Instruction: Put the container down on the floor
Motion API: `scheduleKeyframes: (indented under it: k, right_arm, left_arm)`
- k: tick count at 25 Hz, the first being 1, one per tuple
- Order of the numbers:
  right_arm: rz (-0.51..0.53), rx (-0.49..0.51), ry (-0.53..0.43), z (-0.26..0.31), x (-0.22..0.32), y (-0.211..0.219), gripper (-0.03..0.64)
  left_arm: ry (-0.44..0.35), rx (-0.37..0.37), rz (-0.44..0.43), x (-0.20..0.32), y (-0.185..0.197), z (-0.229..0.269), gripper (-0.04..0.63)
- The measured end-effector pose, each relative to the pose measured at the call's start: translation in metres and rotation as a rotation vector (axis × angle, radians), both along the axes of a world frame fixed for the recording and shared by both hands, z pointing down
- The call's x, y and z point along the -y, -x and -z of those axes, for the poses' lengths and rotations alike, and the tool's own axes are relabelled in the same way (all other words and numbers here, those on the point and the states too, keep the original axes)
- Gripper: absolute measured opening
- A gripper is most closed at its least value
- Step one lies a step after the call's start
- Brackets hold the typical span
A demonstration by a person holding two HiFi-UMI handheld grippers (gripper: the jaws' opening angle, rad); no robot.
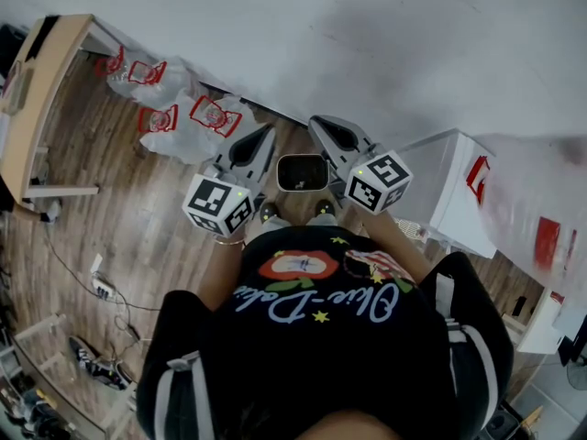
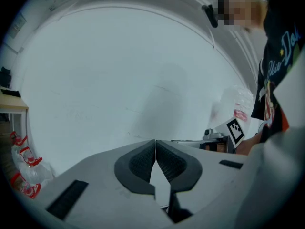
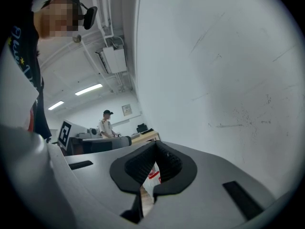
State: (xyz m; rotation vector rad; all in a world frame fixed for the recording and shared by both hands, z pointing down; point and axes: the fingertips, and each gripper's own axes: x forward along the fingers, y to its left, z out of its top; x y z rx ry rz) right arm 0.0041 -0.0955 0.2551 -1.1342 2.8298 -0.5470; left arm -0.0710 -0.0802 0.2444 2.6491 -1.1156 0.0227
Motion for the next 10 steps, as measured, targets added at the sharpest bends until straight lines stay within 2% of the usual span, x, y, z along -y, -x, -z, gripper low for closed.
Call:
scheduleKeyframes:
  k: [10]
  right_arm:
    - [0.005, -0.014, 0.005, -0.0043, -0.0025, -0.0014, -0.002]
  left_arm:
    - [0.009, -0.001, 0.000, -0.0022, -0.0023, -0.0031, 0.005]
